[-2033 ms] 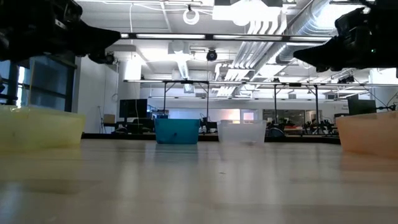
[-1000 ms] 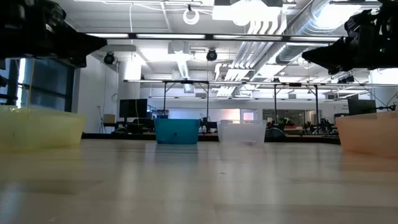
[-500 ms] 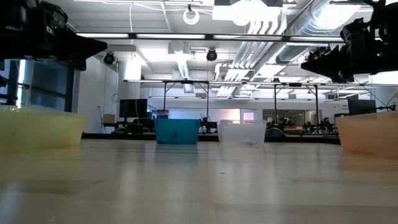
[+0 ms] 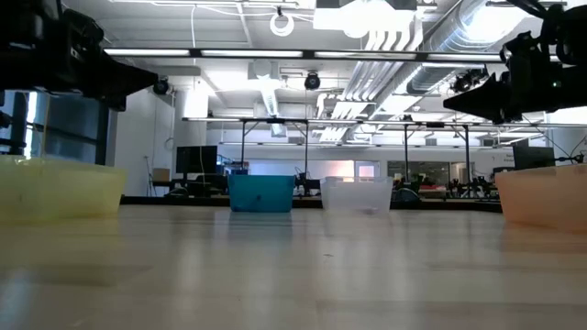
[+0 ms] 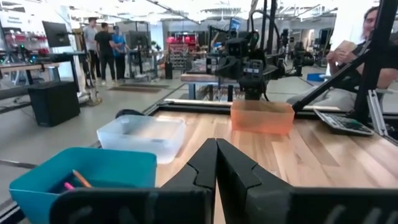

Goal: Sort crayons/erasers/pens/pencils in bins
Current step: Return to Home Position

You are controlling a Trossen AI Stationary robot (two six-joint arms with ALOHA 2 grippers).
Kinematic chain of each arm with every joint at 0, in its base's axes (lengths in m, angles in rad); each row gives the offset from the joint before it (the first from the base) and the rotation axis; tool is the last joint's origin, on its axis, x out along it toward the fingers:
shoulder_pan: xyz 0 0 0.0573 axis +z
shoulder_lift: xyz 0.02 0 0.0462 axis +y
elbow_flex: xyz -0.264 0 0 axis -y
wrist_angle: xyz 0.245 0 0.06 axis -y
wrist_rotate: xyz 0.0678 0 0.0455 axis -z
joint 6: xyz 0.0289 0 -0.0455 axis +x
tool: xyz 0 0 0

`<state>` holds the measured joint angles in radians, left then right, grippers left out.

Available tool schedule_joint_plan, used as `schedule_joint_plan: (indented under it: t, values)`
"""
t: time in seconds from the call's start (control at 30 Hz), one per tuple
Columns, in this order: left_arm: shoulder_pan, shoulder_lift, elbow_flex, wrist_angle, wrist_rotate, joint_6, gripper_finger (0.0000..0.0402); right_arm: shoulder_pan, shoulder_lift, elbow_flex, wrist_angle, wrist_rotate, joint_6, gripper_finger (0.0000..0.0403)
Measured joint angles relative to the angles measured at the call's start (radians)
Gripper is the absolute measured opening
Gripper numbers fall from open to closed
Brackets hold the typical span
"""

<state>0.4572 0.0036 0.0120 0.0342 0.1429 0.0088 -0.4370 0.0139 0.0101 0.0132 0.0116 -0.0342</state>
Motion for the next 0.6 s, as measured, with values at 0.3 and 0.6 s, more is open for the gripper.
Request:
schedule_joint_plan:
  t: [0.3,0.6]
  values:
    - [0.0,0.0,0.0,0.007,-0.001,-0.006,0.0,0.0,0.0,0.0,-0.002,0.0,0.083,0.0]
    - [0.0,0.0,0.0,0.007,-0.001,-0.006,0.0,0.0,0.0,0.0,-0.002,0.0,0.081,0.0]
